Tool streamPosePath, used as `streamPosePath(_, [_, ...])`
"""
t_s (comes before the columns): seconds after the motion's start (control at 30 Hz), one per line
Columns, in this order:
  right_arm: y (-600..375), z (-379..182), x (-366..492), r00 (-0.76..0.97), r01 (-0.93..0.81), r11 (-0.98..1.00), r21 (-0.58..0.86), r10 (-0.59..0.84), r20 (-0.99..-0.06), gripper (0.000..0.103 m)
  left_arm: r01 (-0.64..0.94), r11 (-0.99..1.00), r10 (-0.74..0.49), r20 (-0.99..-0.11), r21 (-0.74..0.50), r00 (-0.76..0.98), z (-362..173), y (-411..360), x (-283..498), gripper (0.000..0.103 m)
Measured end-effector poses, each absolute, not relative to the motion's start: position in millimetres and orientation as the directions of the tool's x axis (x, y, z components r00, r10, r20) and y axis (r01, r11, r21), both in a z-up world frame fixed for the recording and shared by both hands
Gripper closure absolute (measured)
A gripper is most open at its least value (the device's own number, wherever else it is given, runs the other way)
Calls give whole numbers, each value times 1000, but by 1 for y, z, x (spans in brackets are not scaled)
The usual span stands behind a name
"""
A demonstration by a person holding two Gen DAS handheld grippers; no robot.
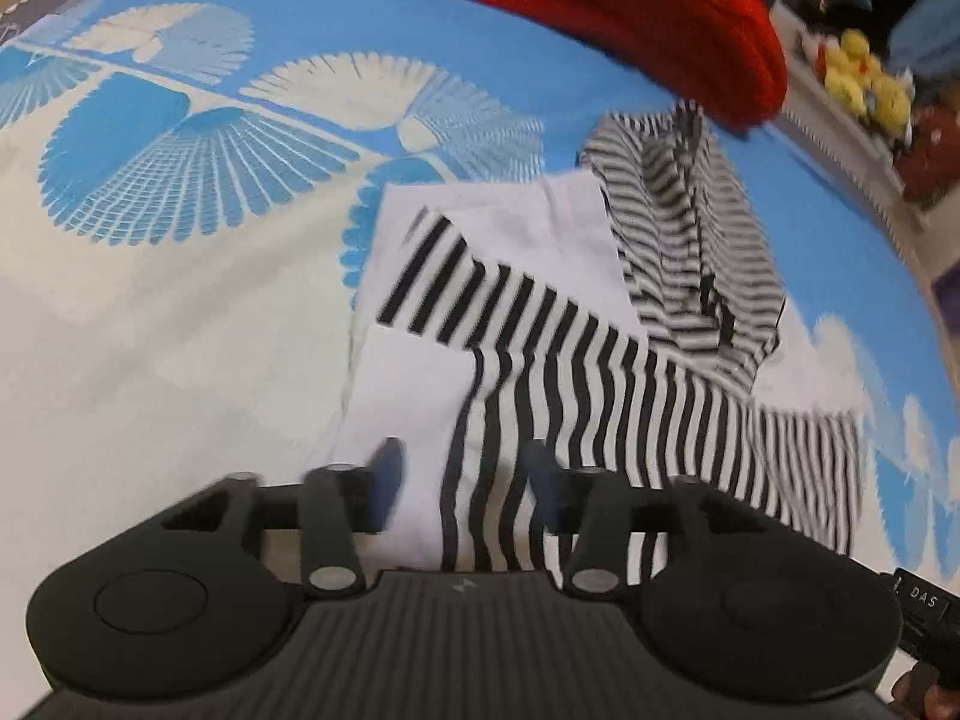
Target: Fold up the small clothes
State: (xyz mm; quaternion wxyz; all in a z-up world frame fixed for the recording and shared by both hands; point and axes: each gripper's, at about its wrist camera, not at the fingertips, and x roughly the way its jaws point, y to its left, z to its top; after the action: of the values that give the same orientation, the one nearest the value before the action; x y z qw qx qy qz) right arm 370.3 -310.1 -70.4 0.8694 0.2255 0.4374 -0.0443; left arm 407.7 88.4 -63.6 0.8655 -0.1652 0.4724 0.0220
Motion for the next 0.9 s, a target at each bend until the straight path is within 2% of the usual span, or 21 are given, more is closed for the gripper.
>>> streamPosePath(0.1, [-315,-87,378,527,308,885,350,148,-837,59,-210,951,-107,-879,-227,464,-83,80,412,46])
streamPosePath(0.23, [-312,-67,375,582,270,900,341,130,-803,59,-173,964,-71,-821,-203,566,-59,68,406,43])
streamPosePath(0.3, [-310,-53,371,626,242,909,339,120,-770,59,-148,971,-51,-769,-187,637,-42,58,399,24])
streamPosePath(0.37, [-308,-39,365,677,212,920,329,105,-729,59,-129,977,-33,-712,-172,702,-30,49,392,17])
streamPosePath(0.63, [-305,-2,339,800,151,948,281,50,-598,59,-129,979,6,-606,-159,795,-18,27,375,17])
streamPosePath(0.8, [-310,7,330,812,148,952,267,38,-583,59,-153,984,70,-583,-94,810,-15,31,370,17])
streamPosePath(0.9, [-310,9,329,817,147,958,246,23,-577,59,-178,977,77,-578,-120,813,-13,42,372,17])
